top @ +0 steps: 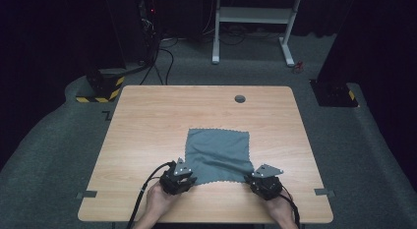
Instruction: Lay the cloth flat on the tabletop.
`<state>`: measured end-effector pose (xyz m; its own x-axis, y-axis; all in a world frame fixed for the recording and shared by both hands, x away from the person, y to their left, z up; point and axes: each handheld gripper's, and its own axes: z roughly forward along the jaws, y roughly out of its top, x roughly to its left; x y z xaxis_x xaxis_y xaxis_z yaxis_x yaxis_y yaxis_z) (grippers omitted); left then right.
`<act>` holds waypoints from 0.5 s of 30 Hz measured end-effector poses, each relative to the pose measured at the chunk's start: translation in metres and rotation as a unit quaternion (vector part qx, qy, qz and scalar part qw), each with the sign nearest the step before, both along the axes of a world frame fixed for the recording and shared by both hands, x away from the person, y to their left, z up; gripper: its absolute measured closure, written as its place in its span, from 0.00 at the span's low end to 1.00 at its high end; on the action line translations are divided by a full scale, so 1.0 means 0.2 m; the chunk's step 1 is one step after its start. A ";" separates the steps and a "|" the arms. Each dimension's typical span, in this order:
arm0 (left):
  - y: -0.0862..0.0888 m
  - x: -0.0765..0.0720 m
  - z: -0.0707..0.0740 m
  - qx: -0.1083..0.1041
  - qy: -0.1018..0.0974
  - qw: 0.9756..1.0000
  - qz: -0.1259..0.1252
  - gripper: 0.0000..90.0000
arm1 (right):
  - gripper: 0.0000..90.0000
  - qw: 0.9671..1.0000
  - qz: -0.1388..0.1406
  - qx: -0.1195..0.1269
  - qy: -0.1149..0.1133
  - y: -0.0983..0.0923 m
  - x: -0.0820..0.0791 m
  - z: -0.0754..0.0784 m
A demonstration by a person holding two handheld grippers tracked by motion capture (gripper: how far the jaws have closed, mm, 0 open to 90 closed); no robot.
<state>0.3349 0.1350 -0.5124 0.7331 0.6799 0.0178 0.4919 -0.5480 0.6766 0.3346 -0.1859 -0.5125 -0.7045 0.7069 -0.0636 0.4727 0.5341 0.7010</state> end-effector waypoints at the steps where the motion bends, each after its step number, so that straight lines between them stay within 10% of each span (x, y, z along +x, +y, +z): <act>1: 0.00 0.00 0.00 -0.004 0.000 1.000 -0.002 0.82 | 0.87 1.000 -0.001 -0.001 0.003 0.00 0.01 -0.01; 10: 0.00 0.00 0.01 0.008 0.002 1.000 -0.019 1.00 | 0.98 1.000 0.014 -0.027 0.000 0.03 -0.01 -0.01; 15: 0.07 -0.03 0.04 -0.025 0.012 0.999 -0.025 1.00 | 0.99 1.000 0.026 -0.013 0.003 0.03 -0.05 0.02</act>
